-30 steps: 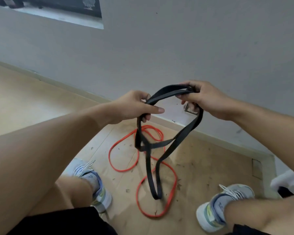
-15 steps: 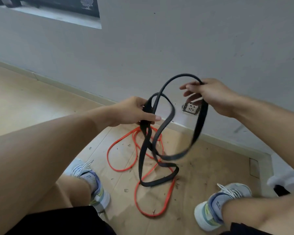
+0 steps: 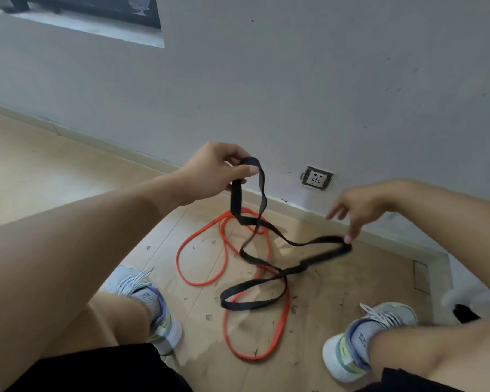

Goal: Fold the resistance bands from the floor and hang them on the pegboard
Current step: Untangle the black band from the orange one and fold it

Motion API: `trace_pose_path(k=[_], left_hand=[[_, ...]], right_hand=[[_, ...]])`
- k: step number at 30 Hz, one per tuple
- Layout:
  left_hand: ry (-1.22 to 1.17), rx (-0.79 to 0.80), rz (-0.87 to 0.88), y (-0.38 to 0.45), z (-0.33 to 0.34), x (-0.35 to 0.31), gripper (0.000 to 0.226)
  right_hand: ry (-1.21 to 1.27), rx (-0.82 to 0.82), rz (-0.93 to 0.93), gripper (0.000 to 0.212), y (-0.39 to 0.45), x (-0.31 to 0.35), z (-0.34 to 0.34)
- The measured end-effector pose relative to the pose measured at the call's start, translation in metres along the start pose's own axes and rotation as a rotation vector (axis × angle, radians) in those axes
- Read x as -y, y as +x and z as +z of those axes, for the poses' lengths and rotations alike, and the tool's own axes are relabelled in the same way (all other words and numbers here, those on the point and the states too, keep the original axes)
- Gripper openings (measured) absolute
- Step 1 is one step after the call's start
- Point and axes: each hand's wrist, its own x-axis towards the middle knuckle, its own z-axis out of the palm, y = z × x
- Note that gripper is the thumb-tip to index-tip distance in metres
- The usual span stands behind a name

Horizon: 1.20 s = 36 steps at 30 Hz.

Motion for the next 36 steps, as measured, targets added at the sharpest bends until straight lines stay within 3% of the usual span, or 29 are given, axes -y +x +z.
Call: trace_pose_path(k=[4, 6, 8, 10, 12, 15, 19, 24, 30, 33, 36], left_hand=[[-0.088, 0.072, 0.060, -0.005, 0.005, -0.009, 0.014], [-0.179, 0.098, 0.077, -0.007, 0.008, -0.014, 0.013], [-0.302, 0.081, 0.080, -0.009, 0.011, -0.023, 0.009], [-0.425, 0.050, 0.077, -0.011, 0.011, -0.030, 0.004], [-0.494, 0.022, 0.069, -0.012, 0.009, -0.034, 0.016], [-0.558, -0.073, 0.040, -0.012, 0.006, -0.035, 0.024], [-0.522, -0.217, 0.040, -0.007, -0.003, -0.032, 0.029], [-0.534, -0.361, 0.098, -0.002, -0.025, -0.030, 0.037], [-0.556, -0.594, 0.076, 0.005, -0.052, -0.016, 0.038], [-0.428, -0.566, -0.090, 0.009, -0.065, 0.013, 0.034], [-0.345, -0.415, -0.272, 0.005, -0.068, 0.037, 0.038]], right_hand=[[0.310, -0.344, -0.286, 0.109, 0.008, 0.031, 0.005], [0.471, -0.378, -0.410, 0.110, 0.005, 0.049, 0.005], [0.596, -0.355, -0.509, 0.092, 0.001, 0.065, 0.007], [0.704, -0.393, -0.552, 0.056, 0.001, 0.076, 0.010], [0.768, -0.440, -0.564, 0.035, 0.001, 0.084, 0.011], [0.806, -0.479, -0.583, 0.042, 0.003, 0.090, 0.013], [0.868, -0.458, -0.624, 0.015, -0.003, 0.093, 0.011], [0.634, -0.438, -0.532, 0.024, 0.008, 0.085, 0.014], [0.547, -0.445, -0.394, 0.010, 0.031, 0.063, 0.025], [0.724, -0.418, -0.417, 0.009, 0.025, 0.056, 0.018], [0.954, -0.346, -0.495, 0.021, 0.011, 0.054, 0.007]])
